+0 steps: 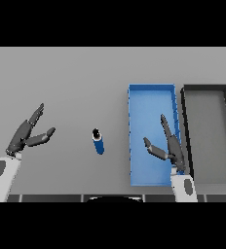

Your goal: Pick up the blue pipe and place it into the blue bin.

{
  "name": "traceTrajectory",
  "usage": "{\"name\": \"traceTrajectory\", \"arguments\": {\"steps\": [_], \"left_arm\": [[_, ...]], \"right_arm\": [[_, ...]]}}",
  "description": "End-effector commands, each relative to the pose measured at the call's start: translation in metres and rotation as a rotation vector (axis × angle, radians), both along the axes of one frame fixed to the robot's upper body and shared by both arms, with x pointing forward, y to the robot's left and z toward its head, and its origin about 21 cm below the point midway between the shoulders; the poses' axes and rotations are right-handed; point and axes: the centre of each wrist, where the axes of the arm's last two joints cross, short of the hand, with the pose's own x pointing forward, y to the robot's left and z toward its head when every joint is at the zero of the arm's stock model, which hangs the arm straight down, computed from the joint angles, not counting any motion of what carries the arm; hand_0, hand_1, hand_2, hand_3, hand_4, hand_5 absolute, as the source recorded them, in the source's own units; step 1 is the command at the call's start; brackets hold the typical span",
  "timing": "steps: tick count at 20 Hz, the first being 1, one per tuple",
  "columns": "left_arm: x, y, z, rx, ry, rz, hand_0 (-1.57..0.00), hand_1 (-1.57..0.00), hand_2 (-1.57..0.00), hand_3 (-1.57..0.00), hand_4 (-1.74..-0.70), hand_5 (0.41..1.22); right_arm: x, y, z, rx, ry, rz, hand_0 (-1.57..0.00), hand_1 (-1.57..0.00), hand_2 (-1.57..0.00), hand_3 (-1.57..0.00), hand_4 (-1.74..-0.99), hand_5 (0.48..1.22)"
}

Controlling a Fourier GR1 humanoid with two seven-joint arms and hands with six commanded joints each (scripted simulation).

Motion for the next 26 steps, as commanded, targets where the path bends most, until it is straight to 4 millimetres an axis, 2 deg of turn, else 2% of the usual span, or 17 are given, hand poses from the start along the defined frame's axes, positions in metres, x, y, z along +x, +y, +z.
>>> {"name": "traceTrajectory", "arguments": {"steps": [1,5,10,12,14,20,26], "left_arm": [[0.0,-0.002,-0.001,-0.012,0.006,-0.023,0.0,0.0,0.0,0.0,-1.08,0.604],[-0.015,-0.012,-0.002,-0.025,0.025,-0.181,0.0,0.0,0.0,0.0,-1.1,0.567],[-0.032,-0.051,-0.008,-0.034,0.086,-0.356,0.0,0.0,0.0,0.0,-1.16,0.497],[-0.036,-0.066,-0.014,-0.019,0.093,-0.376,0.0,0.0,0.0,0.0,-1.18,0.484],[-0.038,-0.08,-0.021,-0.014,0.088,-0.399,0.0,0.0,0.0,0.0,-1.18,0.469],[-0.026,-0.113,-0.042,-0.042,0.12,-0.411,0.0,0.0,0.0,0.0,-1.21,0.468],[-0.01,-0.147,-0.06,-0.042,0.148,-0.443,0.0,0.0,0.0,0.0,-1.15,0.459]], "right_arm": [[0.001,-0.002,0.002,-0.003,0.012,-0.012,0.0,0.0,0.0,0.0,-1.186,0.601],[0.001,0.0,-0.001,-0.015,-0.001,0.003,0.0,0.0,0.0,0.0,-1.193,0.605],[0.003,-0.001,0.003,-0.023,-0.013,0.014,0.0,0.0,0.0,0.0,-1.208,0.612],[-0.002,-0.003,-0.001,-0.02,-0.005,0.006,0.0,0.0,0.0,0.0,-1.212,0.613],[-0.003,0.002,0.003,-0.014,-0.019,0.012,0.0,0.0,0.0,0.0,-1.221,0.618],[-0.004,0.001,0.003,-0.008,-0.003,-0.001,0.0,0.0,0.0,0.0,-1.229,0.622],[-0.01,0.001,0.001,-0.004,-0.001,-0.01,0.0,0.0,0.0,0.0,-1.206,0.606]]}}
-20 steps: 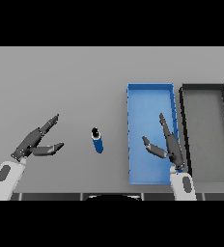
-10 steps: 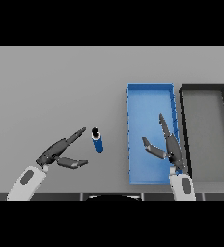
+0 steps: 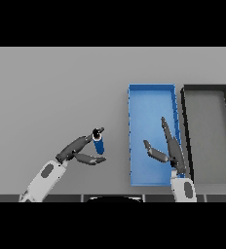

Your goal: Pick up the blue pipe and place it into the blue bin.

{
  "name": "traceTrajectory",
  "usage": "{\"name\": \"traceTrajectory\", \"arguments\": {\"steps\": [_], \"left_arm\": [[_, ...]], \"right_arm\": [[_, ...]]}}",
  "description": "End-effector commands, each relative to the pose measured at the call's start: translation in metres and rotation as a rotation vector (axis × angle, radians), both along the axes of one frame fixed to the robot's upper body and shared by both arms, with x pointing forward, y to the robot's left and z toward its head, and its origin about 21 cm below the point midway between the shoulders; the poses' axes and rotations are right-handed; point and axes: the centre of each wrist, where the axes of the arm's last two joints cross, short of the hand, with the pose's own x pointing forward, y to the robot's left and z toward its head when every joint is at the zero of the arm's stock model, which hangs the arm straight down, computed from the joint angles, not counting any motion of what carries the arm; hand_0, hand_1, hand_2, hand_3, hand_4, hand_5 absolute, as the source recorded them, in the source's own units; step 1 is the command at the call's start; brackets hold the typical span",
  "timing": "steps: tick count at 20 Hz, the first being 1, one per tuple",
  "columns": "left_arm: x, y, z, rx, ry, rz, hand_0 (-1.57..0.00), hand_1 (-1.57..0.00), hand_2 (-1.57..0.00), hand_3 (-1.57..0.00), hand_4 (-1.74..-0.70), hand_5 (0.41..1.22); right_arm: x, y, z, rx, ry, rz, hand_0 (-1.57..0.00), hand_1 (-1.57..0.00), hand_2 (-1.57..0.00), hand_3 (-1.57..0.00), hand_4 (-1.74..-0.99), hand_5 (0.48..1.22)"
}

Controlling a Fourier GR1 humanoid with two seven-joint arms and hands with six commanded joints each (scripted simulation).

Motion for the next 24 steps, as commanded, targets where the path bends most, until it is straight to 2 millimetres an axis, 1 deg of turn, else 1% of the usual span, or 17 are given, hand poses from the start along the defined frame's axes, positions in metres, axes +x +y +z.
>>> {"name": "traceTrajectory", "arguments": {"steps": [1,2,5,6,7,8,9,10,11,12,13,14,15,17,18,20,24], "left_arm": [[0.003,-0.004,-0.003,0.018,-0.012,-0.005,0.0,0.0,0.0,0.0,-1.14,0.459],[0.003,-0.007,-0.006,0.012,-0.016,-0.013,0.0,0.0,0.0,0.0,-1.13,0.462],[0.008,-0.023,-0.009,-0.073,0.001,-0.03,0.0,0.0,0.0,0.0,-1.19,0.513],[0.013,-0.027,-0.005,-0.096,-0.006,-0.022,0.0,0.0,0.0,0.0,-1.21,0.533],[0.012,-0.025,-0.006,-0.119,-0.014,-0.017,0.0,0.0,-0.04,-0.01,-1.24,0.558],[0.012,-0.029,-0.009,-0.131,0.003,-0.011,0.0,-0.04,-0.11,-0.04,-1.27,0.585],[0.011,-0.034,-0.01,-0.139,-0.002,-0.008,-0.03,-0.14,-0.22,-0.12,-1.29,0.617],[0.014,-0.036,-0.01,-0.135,0.003,0.006,-0.1,-0.26,-0.36,-0.22,-1.32,0.651],[0.014,-0.039,-0.012,-0.168,0.029,0.012,-0.29,-0.46,-0.54,-0.49,-1.34,0.765],[0.013,-0.041,-0.015,-0.175,0.041,0.019,-0.5,-0.68,-0.73,-0.7,-1.42,0.856],[0.009,-0.042,-0.016,-0.173,0.037,0.013,-0.72,-0.86,-0.9,-0.88,-1.48,0.929],[0.008,-0.044,-0.017,-0.167,0.026,-0.004,-0.89,-1.0,-1.03,-1.01,-1.53,0.988],[0.007,-0.046,-0.018,-0.175,0.023,-0.023,-1.02,-1.11,-1.14,-1.1,-1.57,1.034],[0.003,-0.049,-0.017,-0.174,-0.012,-0.03,-1.22,-1.28,-1.3,-1.22,-1.63,1.101],[0.001,-0.049,-0.02,-0.187,-0.039,-0.028,-1.29,-1.34,-1.35,-1.27,-1.65,1.125],[0.0,-0.053,-0.015,-0.199,-0.042,-0.026,-1.39,-1.42,-1.43,-1.35,-1.68,1.16],[0.002,-0.064,0.013,-0.298,-0.116,-0.016,-1.5,-1.51,-1.51,-1.44,-1.72,1.196]], "right_arm": [[0.002,-0.004,0.003,-0.002,-0.003,-0.005,0.0,0.0,0.0,0.0,-1.204,0.607],[0.001,-0.005,0.002,0.001,-0.006,-0.009,0.0,0.0,0.0,0.0,-1.201,0.605],[0.003,0.001,0.001,0.01,0.003,-0.003,0.0,0.0,0.0,0.0,-1.207,0.607],[0.003,-0.002,0.001,0.01,0.009,-0.007,0.0,0.0,0.0,0.0,-1.206,0.606],[0.004,-0.004,0.002,0.008,-0.001,-0.011,0.0,0.0,0.0,0.0,-1.204,0.605],[0.004,-0.007,0.001,-0.003,0.008,-0.014,0.0,0.0,0.0,0.0,-1.196,0.603],[0.004,-0.004,0.001,-0.001,0.005,-0.005,0.0,0.0,0.0,0.0,-1.196,0.605],[0.003,-0.001,0.001,0.011,0.007,-0.004,0.0,0.0,0.0,0.0,-1.198,0.605],[0.003,-0.005,0.001,0.012,0.007,-0.007,0.0,0.0,0.0,0.0,-1.199,0.605],[0.004,-0.005,0.002,0.012,0.002,-0.008,0.0,0.0,0.0,0.0,-1.196,0.604],[0.005,-0.004,0.001,0.012,0.012,-0.008,0.0,0.0,0.0,0.0,-1.198,0.604],[0.003,-0.006,0.001,0.015,0.001,-0.002,0.0,0.0,0.0,0.0,-1.195,0.604],[0.004,-0.005,0.001,0.021,-0.002,-0.001,0.0,0.0,0.0,0.0,-1.196,0.604],[0.005,-0.006,0.001,0.008,0.005,-0.004,0.0,0.0,0.0,0.0,-1.195,0.603],[0.005,-0.004,0.0,0.009,0.005,0.0,0.0,0.0,0.0,0.0,-1.191,0.602],[0.01,-0.007,0.002,0.01,0.016,-0.01,0.0,0.0,0.0,0.0,-1.192,0.602],[0.005,-0.006,0.002,0.007,-0.009,0.003,0.0,0.0,0.0,0.0,-1.187,0.605]]}}
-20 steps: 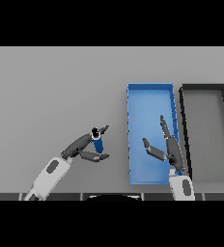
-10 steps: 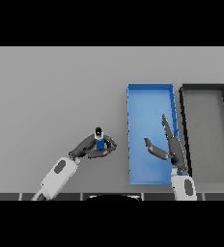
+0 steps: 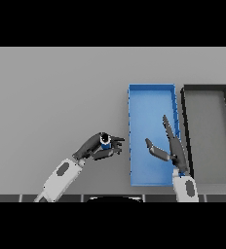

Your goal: Pick up the blue pipe and place it into the blue bin.

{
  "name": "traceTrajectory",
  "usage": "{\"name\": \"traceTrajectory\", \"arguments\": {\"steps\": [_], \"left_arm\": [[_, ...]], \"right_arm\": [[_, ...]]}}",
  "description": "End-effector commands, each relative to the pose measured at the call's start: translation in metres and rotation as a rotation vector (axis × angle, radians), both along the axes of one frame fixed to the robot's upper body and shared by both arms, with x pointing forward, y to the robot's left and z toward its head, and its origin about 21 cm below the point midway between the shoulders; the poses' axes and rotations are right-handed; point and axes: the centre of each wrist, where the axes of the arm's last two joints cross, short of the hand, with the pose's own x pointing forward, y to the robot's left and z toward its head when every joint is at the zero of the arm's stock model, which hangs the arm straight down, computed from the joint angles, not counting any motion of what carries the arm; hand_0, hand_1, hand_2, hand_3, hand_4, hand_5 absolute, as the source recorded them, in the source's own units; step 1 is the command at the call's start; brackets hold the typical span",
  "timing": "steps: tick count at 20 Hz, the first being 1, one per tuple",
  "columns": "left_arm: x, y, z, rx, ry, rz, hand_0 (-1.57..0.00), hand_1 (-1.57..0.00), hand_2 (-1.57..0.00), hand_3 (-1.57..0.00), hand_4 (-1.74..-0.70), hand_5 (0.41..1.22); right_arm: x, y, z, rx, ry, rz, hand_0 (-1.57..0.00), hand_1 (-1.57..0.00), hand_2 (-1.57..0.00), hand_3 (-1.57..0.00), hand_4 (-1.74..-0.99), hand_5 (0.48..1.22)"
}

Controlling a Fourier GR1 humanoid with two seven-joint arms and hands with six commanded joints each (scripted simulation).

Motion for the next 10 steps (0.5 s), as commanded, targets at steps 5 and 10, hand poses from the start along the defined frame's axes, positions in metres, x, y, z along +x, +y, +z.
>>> {"name": "traceTrajectory", "arguments": {"steps": [5,10], "left_arm": [[0.0,-0.014,0.027,-0.012,-0.048,-0.042,-1.55,-1.55,-1.55,-1.48,-1.73,1.213],[-0.004,-0.015,0.044,0.022,-0.056,-0.064,-1.56,-1.56,-1.56,-1.49,-1.74,1.218]], "right_arm": [[-0.003,-0.001,-0.003,-0.009,-0.003,-0.009,0.0,0.0,0.0,0.0,-1.157,0.6],[0.001,-0.007,-0.001,-0.026,-0.02,-0.017,0.0,0.0,0.0,0.0,-1.133,0.606]]}}
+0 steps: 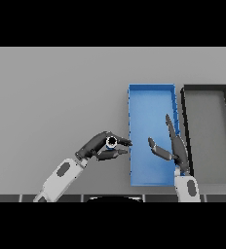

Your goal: Pick up the blue pipe and place it into the blue bin.

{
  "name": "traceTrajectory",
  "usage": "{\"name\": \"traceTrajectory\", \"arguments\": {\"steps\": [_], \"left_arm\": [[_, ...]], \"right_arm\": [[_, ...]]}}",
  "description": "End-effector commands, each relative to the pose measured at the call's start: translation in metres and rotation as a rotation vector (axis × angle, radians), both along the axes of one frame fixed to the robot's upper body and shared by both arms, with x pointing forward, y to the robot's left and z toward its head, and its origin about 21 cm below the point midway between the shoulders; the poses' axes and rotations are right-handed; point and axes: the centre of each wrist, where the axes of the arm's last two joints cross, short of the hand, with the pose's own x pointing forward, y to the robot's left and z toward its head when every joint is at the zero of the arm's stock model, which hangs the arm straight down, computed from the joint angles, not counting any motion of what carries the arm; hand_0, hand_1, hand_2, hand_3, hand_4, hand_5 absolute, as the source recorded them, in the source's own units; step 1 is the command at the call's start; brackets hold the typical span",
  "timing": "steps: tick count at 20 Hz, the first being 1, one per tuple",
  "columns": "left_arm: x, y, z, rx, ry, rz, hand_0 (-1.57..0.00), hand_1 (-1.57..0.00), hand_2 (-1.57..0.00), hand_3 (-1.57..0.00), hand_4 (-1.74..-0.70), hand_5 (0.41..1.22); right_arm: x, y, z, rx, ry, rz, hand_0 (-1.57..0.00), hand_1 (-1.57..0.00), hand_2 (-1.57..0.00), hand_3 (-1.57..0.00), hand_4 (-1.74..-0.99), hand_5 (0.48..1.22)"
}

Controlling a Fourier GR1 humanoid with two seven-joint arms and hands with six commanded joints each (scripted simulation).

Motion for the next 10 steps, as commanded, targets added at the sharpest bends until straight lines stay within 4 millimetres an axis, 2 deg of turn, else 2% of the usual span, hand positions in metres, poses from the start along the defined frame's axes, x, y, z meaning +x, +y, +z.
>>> {"name": "traceTrajectory", "arguments": {"steps": [1,5,8,10], "left_arm": [[0.0,-0.001,-0.001,0.014,0.005,0.004,-1.56,-1.57,-1.57,-1.5,-1.74,1.219],[-0.001,-0.001,-0.005,0.035,0.014,0.018,-1.57,-1.57,-1.57,-1.5,-1.74,1.219],[0.003,0.0,-0.002,0.036,0.007,0.014,-1.57,-1.57,-1.57,-1.5,-1.74,1.22],[0.002,-0.002,-0.003,0.047,0.011,0.009,-1.57,-1.57,-1.57,-1.5,-1.74,1.22]], "right_arm": [[0.002,0.0,0.001,-0.002,-0.003,0.004,0.0,0.0,0.0,0.0,-1.128,0.605],[0.008,-0.002,0.003,-0.004,0.002,0.032,0.0,0.0,0.0,0.0,-1.178,0.605],[0.01,-0.004,0.005,0.033,-0.025,0.082,0.0,0.0,0.0,0.0,-1.186,0.615],[0.014,-0.01,0.022,0.15,-0.068,0.186,0.0,0.0,0.0,0.0,-1.195,0.608]]}}
